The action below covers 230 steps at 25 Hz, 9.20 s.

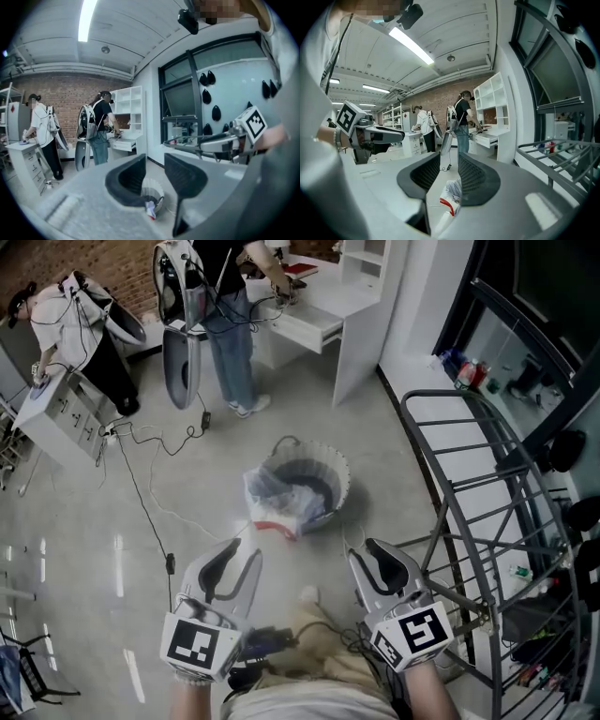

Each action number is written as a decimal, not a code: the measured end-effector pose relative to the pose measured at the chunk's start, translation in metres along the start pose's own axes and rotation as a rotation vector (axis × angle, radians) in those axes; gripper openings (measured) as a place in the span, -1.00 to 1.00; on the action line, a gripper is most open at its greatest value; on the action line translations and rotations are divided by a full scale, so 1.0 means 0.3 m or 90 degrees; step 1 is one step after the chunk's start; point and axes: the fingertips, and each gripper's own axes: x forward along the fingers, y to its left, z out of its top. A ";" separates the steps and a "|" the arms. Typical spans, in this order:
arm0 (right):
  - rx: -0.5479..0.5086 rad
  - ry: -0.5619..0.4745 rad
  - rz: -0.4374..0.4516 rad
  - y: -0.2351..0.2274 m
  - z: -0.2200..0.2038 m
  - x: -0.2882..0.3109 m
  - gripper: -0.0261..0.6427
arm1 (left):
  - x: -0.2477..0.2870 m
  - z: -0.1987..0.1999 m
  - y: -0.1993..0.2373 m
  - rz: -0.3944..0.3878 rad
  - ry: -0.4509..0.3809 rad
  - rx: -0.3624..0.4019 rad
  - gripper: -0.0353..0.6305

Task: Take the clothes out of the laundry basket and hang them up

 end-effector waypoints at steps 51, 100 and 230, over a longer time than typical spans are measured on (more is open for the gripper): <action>0.025 0.336 0.047 -0.089 -0.856 0.834 -0.48 | 0.625 -0.799 0.573 -0.117 0.200 0.026 -0.46; 0.166 0.366 0.148 -0.277 -1.012 1.086 -0.90 | 0.778 -0.921 0.589 -0.074 0.223 0.068 -0.38; 0.144 -0.035 -1.141 -0.943 0.098 -2.664 -0.90 | 0.713 0.613 -2.756 -0.954 -0.177 0.447 -0.87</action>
